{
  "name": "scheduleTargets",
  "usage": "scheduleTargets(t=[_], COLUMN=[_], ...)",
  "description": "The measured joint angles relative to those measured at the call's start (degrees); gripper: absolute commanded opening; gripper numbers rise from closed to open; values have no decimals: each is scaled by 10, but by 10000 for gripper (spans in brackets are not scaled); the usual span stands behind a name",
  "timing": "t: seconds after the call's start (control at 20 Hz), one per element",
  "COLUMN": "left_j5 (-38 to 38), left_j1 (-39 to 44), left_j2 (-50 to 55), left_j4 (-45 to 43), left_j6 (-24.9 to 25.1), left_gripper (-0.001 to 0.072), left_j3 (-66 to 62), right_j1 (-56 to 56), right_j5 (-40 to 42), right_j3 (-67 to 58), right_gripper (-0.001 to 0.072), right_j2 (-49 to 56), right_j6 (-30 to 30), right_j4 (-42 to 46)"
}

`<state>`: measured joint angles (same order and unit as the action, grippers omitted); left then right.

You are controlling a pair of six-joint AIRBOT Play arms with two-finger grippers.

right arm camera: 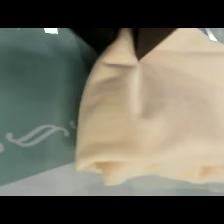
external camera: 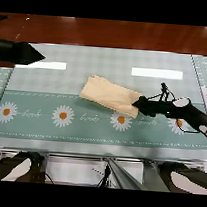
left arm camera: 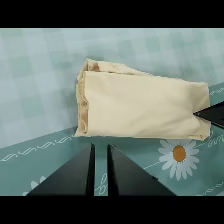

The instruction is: Fold the shirts.

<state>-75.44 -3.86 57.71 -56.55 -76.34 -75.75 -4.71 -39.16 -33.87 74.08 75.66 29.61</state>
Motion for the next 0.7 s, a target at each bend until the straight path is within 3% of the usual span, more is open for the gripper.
scheduleTargets(t=[0.15,0.25,0.7], left_j5=[0,0,61], left_j1=[0,0,0], left_j2=[2,5,48], left_j4=[0,0,0], left_j6=[0,0,0], left_gripper=[132,133,132], left_j3=[0,0,0], right_j1=[17,56,373], right_j5=[-33,-94,-418], right_j3=[-24,-60,-289], right_gripper=[28,28,28], right_j2=[-3,-24,-192], right_j6=[-36,-42,89], right_j4=[-19,17,347])
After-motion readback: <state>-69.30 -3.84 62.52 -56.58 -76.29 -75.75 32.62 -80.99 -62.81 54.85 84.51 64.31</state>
